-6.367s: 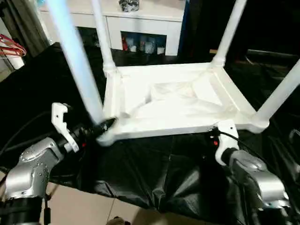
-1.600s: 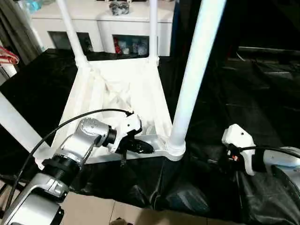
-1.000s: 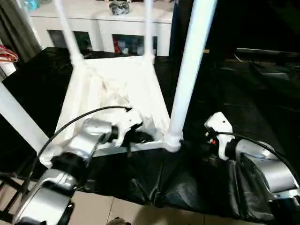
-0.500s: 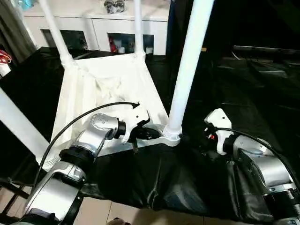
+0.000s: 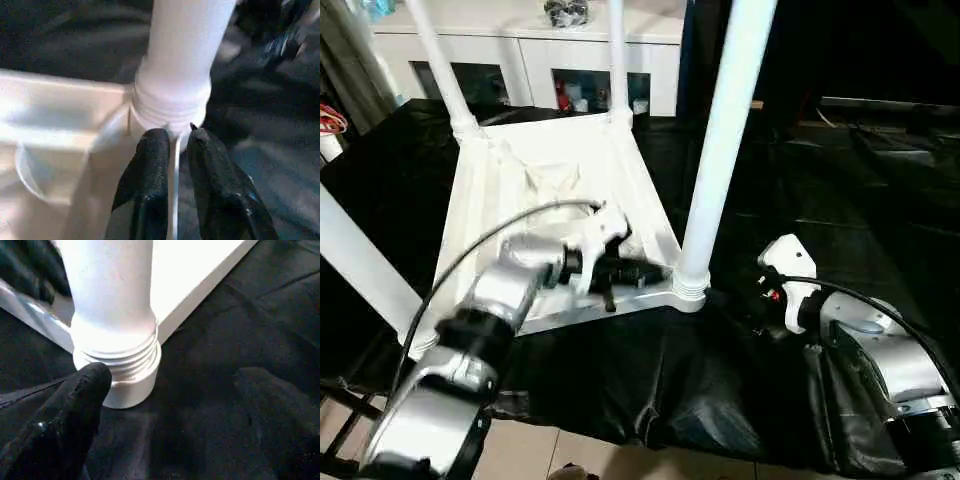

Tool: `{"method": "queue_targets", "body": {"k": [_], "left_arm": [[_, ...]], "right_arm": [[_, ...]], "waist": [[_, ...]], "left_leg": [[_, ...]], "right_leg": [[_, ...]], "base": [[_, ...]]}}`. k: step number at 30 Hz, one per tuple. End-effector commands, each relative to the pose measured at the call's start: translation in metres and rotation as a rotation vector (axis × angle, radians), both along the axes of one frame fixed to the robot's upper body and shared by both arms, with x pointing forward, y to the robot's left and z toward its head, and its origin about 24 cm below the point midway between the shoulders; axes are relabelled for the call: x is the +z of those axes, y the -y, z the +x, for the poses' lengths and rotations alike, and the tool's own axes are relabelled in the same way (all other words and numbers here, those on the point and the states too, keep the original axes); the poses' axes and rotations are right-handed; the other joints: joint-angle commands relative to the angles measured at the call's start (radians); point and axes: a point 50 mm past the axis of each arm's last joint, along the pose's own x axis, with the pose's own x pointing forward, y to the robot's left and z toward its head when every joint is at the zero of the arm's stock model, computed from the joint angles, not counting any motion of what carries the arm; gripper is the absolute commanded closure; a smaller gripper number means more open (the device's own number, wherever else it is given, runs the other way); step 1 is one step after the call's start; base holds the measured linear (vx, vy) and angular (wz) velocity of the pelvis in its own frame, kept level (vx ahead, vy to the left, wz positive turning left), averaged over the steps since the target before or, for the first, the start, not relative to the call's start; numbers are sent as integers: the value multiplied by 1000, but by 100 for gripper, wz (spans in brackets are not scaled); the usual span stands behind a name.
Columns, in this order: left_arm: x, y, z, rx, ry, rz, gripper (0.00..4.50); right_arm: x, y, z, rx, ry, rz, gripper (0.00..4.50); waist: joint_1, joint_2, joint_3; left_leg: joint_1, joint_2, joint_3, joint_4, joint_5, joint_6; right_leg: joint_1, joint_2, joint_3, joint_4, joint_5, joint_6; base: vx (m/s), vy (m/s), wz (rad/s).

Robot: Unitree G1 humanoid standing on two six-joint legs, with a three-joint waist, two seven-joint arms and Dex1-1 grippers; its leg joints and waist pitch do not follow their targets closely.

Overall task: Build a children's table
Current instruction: Rotate leg to tighten

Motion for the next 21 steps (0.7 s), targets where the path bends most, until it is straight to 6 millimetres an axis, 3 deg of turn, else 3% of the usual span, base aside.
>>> {"method": "queue_targets", "body": {"k": [1, 9, 21], "left_arm": [[0, -1, 0, -1, 8, 31, 325], [-4, -7, -3, 7, 27, 82, 244], [-14, -14, -3, 28, 26, 165, 239]], "right_arm": [[5, -3, 0, 10, 16, 1, 0], [4, -4, -3, 22, 8, 5, 0], [2, -6, -5, 25, -1, 4, 0]], "waist": [[5, -11, -63], [5, -8, -61], [5, -3, -62]], "left_leg": [[11, 36, -25, -72, -252, 22], [11, 37, -26, -75, -269, 15], [12, 37, -27, -76, -282, 7]], "right_leg": [[47, -69, 45, -91, -342, -168], [45, -69, 45, -92, -344, -168], [45, -70, 45, -91, -323, -177]], "base": [[0, 0, 0], [0, 0, 0], [0, 0, 0]]}}
